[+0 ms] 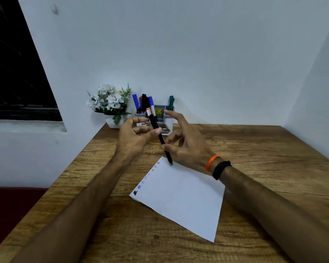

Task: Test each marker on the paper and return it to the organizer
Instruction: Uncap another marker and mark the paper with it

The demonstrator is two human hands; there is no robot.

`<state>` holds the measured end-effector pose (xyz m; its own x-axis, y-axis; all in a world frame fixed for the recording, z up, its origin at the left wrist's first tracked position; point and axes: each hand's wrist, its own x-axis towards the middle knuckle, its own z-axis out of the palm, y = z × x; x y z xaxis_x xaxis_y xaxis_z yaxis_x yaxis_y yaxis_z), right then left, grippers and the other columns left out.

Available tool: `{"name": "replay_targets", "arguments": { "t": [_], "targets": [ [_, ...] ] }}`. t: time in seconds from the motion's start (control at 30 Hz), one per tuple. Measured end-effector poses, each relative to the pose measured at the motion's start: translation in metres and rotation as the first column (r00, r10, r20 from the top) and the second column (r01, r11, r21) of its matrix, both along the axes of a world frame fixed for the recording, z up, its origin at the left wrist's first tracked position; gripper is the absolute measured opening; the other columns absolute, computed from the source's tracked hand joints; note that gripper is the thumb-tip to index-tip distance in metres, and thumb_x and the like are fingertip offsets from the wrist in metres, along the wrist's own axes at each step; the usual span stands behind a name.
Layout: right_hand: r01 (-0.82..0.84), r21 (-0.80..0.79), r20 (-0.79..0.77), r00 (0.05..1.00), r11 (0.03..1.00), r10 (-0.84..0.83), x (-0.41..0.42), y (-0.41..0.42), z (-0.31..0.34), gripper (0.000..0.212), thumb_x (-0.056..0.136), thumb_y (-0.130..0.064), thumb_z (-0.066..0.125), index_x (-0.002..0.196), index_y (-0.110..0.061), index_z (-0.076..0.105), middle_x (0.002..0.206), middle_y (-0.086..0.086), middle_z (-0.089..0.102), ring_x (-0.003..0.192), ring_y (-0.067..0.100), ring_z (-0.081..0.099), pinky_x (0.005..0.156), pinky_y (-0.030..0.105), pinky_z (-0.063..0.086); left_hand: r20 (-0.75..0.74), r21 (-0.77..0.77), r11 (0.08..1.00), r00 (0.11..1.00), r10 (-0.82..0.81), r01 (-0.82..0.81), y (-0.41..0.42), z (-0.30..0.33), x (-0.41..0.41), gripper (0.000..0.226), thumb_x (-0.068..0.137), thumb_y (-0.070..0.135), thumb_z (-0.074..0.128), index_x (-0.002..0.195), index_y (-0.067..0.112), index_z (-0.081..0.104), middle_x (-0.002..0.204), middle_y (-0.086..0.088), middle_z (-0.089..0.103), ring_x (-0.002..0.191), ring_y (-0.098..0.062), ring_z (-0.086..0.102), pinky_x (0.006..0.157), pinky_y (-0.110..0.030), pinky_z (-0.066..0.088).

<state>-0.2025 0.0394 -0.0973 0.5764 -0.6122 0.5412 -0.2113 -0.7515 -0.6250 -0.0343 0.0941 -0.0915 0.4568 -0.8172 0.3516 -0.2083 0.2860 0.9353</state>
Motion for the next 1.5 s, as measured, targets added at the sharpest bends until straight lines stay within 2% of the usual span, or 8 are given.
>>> {"name": "replay_targets", "arguments": {
  "t": [0.1, 0.4, 0.53, 0.63, 0.73, 0.83, 1.27, 1.5],
  "targets": [
    [-0.020, -0.141, -0.063, 0.998, 0.990, 0.011, 0.000, 0.004, 0.008, 0.103, 0.078, -0.019, 0.080, 0.154, -0.040, 0.015, 0.072, -0.007, 0.071, 0.066, 0.002, 0.068, 0.060, 0.012, 0.050, 0.008, -0.046, 0.999, 1.000, -0.015, 0.016, 0.000, 0.003, -0.008, 0.055, 0.064, 0.015, 0.084, 0.109, 0.013, 0.052, 0.074, 0.003, 0.072, 0.072, -0.005, 0.071, 0.070, -0.021, 0.055],
    [-0.056, -0.129, -0.022, 0.998, 0.990, 0.053, 0.004, 0.004, 0.007, 0.099, 0.076, -0.015, 0.082, 0.151, -0.038, 0.023, 0.067, -0.008, 0.071, 0.066, 0.003, 0.069, 0.062, 0.010, 0.049, 0.049, -0.097, 0.995, 0.999, -0.018, 0.023, 0.002, 0.005, -0.010, 0.055, 0.068, 0.014, 0.083, 0.110, 0.017, 0.048, 0.077, 0.003, 0.071, 0.070, -0.005, 0.070, 0.063, -0.016, 0.054],
    [-0.021, -0.164, -0.065, 0.998, 0.986, 0.010, 0.013, -0.010, 0.016, 0.100, 0.076, -0.022, 0.083, 0.150, -0.044, 0.019, 0.071, -0.007, 0.071, 0.067, 0.004, 0.069, 0.065, 0.027, 0.060, 0.029, -0.052, 0.996, 0.997, -0.065, 0.066, -0.001, 0.000, 0.003, 0.051, 0.070, 0.028, 0.079, 0.111, 0.016, 0.051, 0.082, 0.003, 0.071, 0.079, -0.006, 0.071, 0.068, -0.019, 0.054],
    [0.028, -0.171, -0.047, 0.998, 0.985, -0.036, 0.024, -0.027, 0.029, 0.101, 0.075, -0.026, 0.083, 0.150, -0.045, 0.018, 0.071, -0.007, 0.070, 0.067, 0.006, 0.069, 0.067, 0.036, 0.060, 0.308, 0.144, 0.984, 0.950, 0.053, -0.101, -0.005, -0.014, 0.023, 0.046, 0.079, 0.042, 0.071, 0.113, 0.017, 0.054, 0.099, 0.005, 0.067, 0.096, -0.012, 0.066, 0.076, -0.023, 0.052],
    [0.083, -0.192, -0.014, 0.996, 0.978, -0.087, 0.041, -0.045, 0.040, 0.103, 0.074, -0.023, 0.083, 0.149, -0.047, 0.017, 0.070, -0.005, 0.071, 0.067, 0.010, 0.070, 0.072, 0.042, 0.060, 0.679, 0.313, 0.893, 0.733, 0.027, -0.323, -0.011, -0.034, 0.043, 0.054, 0.086, 0.052, 0.061, 0.125, 0.016, 0.055, 0.123, -0.002, 0.062, 0.112, -0.020, 0.057, 0.093, -0.034, 0.047],
    [0.143, -0.198, 0.013, 0.990, 0.970, -0.143, 0.062, -0.064, 0.049, 0.102, 0.074, -0.021, 0.082, 0.150, -0.045, 0.018, 0.069, -0.006, 0.071, 0.066, 0.009, 0.069, 0.075, 0.040, 0.060, 0.808, 0.345, 0.858, 0.585, -0.066, -0.381, -0.019, -0.049, 0.051, 0.060, 0.088, 0.061, 0.049, 0.130, 0.019, 0.053, 0.135, -0.003, 0.055, 0.125, -0.022, 0.048, 0.105, -0.042, 0.034],
    [0.274, -0.252, 0.121, 0.961, 0.928, -0.250, 0.131, -0.108, 0.053, 0.095, 0.076, -0.018, 0.078, 0.151, -0.039, 0.023, 0.074, -0.006, 0.072, 0.067, 0.010, 0.068, 0.071, 0.027, 0.057, 0.852, 0.352, 0.840, 0.513, -0.104, -0.413, -0.027, -0.059, 0.056, 0.060, 0.092, 0.063, 0.036, 0.134, 0.022, 0.047, 0.147, -0.001, 0.041, 0.137, -0.021, 0.032, 0.112, -0.046, 0.019],
    [0.243, -0.221, -0.078, 0.961, 0.945, -0.265, 0.134, -0.107, 0.036, 0.045, 0.084, -0.018, 0.074, 0.126, -0.031, 0.065, 0.103, 0.000, 0.073, 0.091, 0.022, 0.067, 0.088, 0.041, 0.056, 0.851, 0.350, 0.841, 0.515, -0.101, -0.413, -0.027, -0.059, 0.056, 0.059, 0.092, 0.063, 0.036, 0.133, 0.022, 0.047, 0.146, -0.002, 0.041, 0.137, -0.022, 0.032, 0.112, -0.046, 0.019]
  ]
}}
